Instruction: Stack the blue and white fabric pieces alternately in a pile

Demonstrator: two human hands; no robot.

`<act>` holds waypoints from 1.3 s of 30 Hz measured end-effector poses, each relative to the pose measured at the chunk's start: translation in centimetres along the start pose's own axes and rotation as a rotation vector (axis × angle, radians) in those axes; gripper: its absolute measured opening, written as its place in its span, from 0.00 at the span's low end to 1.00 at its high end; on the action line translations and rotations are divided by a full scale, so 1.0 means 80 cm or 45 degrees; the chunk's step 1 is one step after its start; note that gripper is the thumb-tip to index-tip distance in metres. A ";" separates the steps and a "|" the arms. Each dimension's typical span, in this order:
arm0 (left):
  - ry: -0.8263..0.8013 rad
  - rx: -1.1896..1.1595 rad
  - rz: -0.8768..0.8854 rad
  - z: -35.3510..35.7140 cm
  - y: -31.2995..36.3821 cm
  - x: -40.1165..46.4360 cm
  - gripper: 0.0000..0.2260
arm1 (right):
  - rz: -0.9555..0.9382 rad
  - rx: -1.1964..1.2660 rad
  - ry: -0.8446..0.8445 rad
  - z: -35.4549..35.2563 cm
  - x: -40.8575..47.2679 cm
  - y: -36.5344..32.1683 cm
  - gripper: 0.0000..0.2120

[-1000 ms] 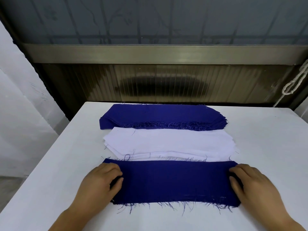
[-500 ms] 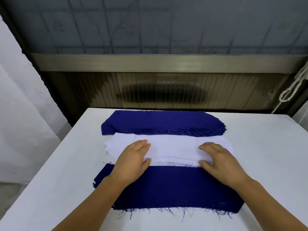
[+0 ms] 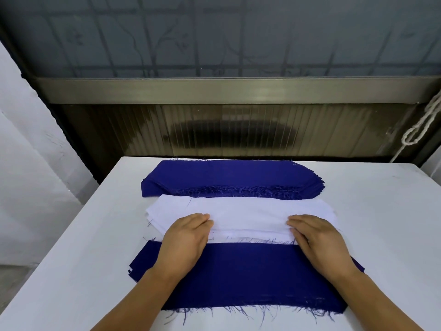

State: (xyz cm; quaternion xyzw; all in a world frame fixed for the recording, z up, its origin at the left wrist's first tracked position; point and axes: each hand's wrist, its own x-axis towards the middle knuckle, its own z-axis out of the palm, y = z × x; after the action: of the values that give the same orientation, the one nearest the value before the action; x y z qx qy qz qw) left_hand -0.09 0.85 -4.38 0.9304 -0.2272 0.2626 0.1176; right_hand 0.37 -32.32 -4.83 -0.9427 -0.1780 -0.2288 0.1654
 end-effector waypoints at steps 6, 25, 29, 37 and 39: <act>0.030 -0.045 -0.009 -0.002 0.000 0.002 0.12 | 0.015 0.005 0.054 0.004 0.003 0.000 0.07; -0.065 -0.072 -0.225 -0.005 -0.009 0.020 0.08 | 0.104 0.021 -0.037 -0.012 0.031 -0.005 0.09; -0.040 0.005 -0.243 -0.004 -0.023 0.063 0.12 | 0.190 0.009 -0.090 -0.008 0.082 -0.003 0.15; -0.352 0.168 -0.255 0.018 -0.059 0.127 0.19 | 0.203 -0.141 -0.337 0.013 0.144 0.011 0.18; -0.353 0.205 -0.212 0.022 -0.065 0.127 0.17 | 0.160 -0.227 -0.297 0.015 0.142 0.013 0.17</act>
State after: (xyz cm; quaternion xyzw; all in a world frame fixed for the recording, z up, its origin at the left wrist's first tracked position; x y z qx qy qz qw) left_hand 10.92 1.08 -0.86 0.9797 -0.1418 0.1384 0.0316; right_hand 10.68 -29.86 -0.53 -0.9831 -0.1155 -0.1217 0.0733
